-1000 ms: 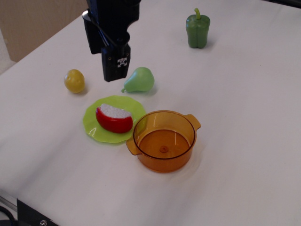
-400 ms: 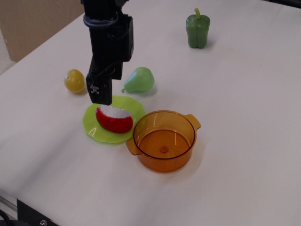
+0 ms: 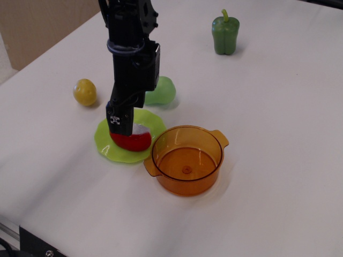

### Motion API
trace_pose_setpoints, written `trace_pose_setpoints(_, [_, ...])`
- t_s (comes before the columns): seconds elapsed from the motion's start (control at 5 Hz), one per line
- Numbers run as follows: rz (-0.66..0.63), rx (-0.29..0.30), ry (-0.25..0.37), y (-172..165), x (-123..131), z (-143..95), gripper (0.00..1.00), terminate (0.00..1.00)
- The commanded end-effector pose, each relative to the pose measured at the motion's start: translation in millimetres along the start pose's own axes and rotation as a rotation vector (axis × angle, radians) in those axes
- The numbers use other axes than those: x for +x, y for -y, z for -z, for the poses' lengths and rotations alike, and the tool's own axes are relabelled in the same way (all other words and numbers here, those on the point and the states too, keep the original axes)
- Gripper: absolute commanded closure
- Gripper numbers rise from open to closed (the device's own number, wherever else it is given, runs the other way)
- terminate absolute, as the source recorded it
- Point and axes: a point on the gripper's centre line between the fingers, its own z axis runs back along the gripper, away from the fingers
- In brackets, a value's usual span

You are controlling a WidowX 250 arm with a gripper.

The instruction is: Take sushi off plate

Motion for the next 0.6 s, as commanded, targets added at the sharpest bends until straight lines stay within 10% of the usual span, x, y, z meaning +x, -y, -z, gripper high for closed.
trace_pose_setpoints(0.0, [0.007,0.017,-0.019,-1,1,0,0.00,0.00])
trace_pose_setpoints(0.4, [0.002,0.024,-0.025,-6,5,12,0.00,0.00])
